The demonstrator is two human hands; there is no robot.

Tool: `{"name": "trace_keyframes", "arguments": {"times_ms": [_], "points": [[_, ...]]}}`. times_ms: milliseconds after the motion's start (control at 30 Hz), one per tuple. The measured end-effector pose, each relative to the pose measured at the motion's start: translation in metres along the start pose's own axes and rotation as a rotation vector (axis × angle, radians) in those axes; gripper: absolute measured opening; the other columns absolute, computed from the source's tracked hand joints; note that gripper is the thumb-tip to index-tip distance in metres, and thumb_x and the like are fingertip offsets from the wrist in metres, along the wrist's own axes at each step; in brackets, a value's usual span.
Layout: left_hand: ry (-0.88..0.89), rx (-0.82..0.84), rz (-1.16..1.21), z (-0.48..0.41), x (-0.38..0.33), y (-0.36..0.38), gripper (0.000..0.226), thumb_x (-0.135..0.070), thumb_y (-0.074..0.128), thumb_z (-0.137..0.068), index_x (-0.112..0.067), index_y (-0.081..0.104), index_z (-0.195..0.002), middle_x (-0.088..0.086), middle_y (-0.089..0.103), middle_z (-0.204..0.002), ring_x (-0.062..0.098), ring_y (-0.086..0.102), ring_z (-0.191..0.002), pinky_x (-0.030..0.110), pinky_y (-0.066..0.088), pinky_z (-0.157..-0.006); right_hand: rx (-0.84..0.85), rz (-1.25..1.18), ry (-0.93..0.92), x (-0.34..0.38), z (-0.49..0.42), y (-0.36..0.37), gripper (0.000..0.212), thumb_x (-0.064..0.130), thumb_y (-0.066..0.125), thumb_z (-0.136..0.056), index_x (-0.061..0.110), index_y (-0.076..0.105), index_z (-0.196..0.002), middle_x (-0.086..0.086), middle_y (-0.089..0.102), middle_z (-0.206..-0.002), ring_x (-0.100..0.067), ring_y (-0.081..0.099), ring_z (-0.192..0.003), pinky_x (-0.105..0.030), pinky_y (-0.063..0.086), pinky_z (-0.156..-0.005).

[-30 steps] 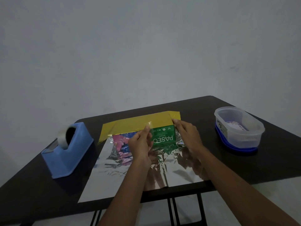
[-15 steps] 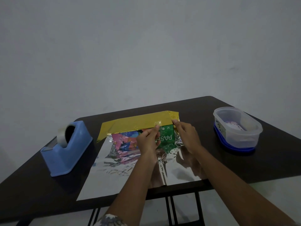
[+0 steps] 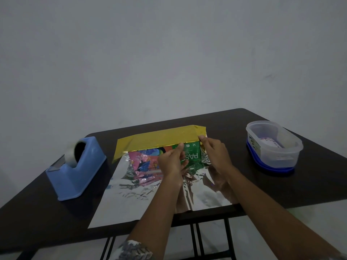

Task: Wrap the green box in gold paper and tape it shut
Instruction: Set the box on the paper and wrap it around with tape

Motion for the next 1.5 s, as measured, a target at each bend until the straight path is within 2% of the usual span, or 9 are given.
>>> {"name": "trace_keyframes", "arguments": {"times_ms": [200,333,433,567,900,1033,1133,1367,1500], "points": [[-0.050,0.011,0.034,0.000,0.000,-0.004,0.016,-0.021,0.072,-0.082,-0.008,0.064,-0.077,0.007,0.068,-0.080,0.019,0.066,-0.073,0.027,0.054,-0.061,0.021,-0.162,0.066,-0.004,-0.001,0.001,0.080,0.077,0.030,-0.080,0.007,0.068,-0.087,-0.020,0.066,-0.078,-0.032,0.062,-0.070,-0.043,0.048,-0.065],[-0.062,0.025,0.059,-0.002,-0.001,-0.005,0.016,-0.019,0.073,-0.081,-0.007,0.064,-0.076,0.008,0.069,-0.079,0.020,0.067,-0.074,0.029,0.057,-0.065,0.064,-0.151,0.105,0.008,-0.006,-0.005,0.056,0.055,0.035,-0.094,0.014,0.072,-0.097,-0.018,0.070,-0.097,-0.028,0.065,-0.094,-0.045,0.047,-0.089],[-0.051,0.028,0.051,-0.002,0.001,-0.005,0.015,-0.019,0.073,-0.081,-0.008,0.064,-0.076,0.009,0.069,-0.080,0.026,0.068,-0.081,0.037,0.058,-0.073,0.113,-0.016,0.112,0.022,-0.013,-0.010,0.064,0.069,0.038,-0.082,0.012,0.053,-0.056,-0.007,0.057,-0.060,-0.020,0.056,-0.062,-0.034,0.042,-0.064],[-0.041,0.025,0.052,-0.005,0.002,-0.005,0.014,-0.018,0.073,-0.081,-0.009,0.065,-0.075,0.009,0.070,-0.080,0.029,0.069,-0.082,0.038,0.059,-0.070,0.168,0.300,0.110,0.038,-0.021,-0.009,0.064,0.076,0.050,-0.072,0.018,0.030,-0.052,0.004,0.035,-0.051,-0.012,0.041,-0.049,-0.027,0.031,-0.056],[-0.016,0.015,0.046,-0.007,0.004,-0.004,0.014,-0.016,0.074,-0.079,-0.010,0.067,-0.070,0.008,0.069,-0.075,0.021,0.067,-0.071,0.027,0.056,-0.056,0.098,0.536,0.220,0.040,-0.035,0.003,0.068,0.084,0.056,-0.059,0.020,0.035,-0.059,-0.001,0.049,-0.070,-0.023,0.056,-0.074,-0.031,0.039,-0.070],[-0.029,0.003,0.039,-0.010,0.004,-0.004,0.016,-0.018,0.075,-0.079,-0.010,0.066,-0.069,0.008,0.068,-0.074,0.023,0.067,-0.072,0.028,0.057,-0.057,0.090,0.538,0.274,0.047,-0.036,0.004,0.071,0.076,0.062,-0.065,0.012,0.057,-0.096,-0.007,0.062,-0.098,-0.028,0.061,-0.101,-0.038,0.046,-0.088],[-0.034,-0.007,0.009,-0.010,0.003,-0.003,0.018,-0.019,0.075,-0.079,-0.009,0.065,-0.068,0.009,0.068,-0.076,0.024,0.067,-0.073,0.032,0.058,-0.060,0.096,0.533,0.309,0.051,-0.035,0.002,0.078,0.071,0.063,-0.068,0.008,0.056,-0.113,-0.010,0.062,-0.114,-0.029,0.058,-0.108,-0.041,0.045,-0.094],[-0.032,-0.090,-0.156,-0.010,-0.003,-0.007,0.038,-0.027,0.076,-0.078,-0.011,0.045,-0.062,-0.001,0.052,-0.063,0.010,0.050,-0.052,0.022,0.040,-0.043,0.131,0.499,0.326,0.044,-0.036,0.005,0.079,0.073,0.063,-0.066,0.007,0.060,-0.109,-0.011,0.064,-0.109,-0.030,0.060,-0.104,-0.039,0.045,-0.090],[-0.034,-0.123,-0.212,-0.012,-0.003,-0.004,0.040,-0.034,0.079,-0.073,-0.009,0.048,-0.074,0.008,0.065,-0.086,0.024,0.065,-0.073,0.033,0.055,-0.062,0.165,0.483,0.324,0.041,-0.038,0.004,0.068,0.075,0.062,-0.066,0.010,0.055,-0.086,-0.008,0.060,-0.089,-0.029,0.063,-0.095,-0.035,0.042,-0.080]]}}
Point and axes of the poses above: each hand's wrist, its own z-axis away from the middle knuckle, its own y-axis out of the palm, x = y × z, the point moved 1 cm from there along -z, towards the middle knuckle
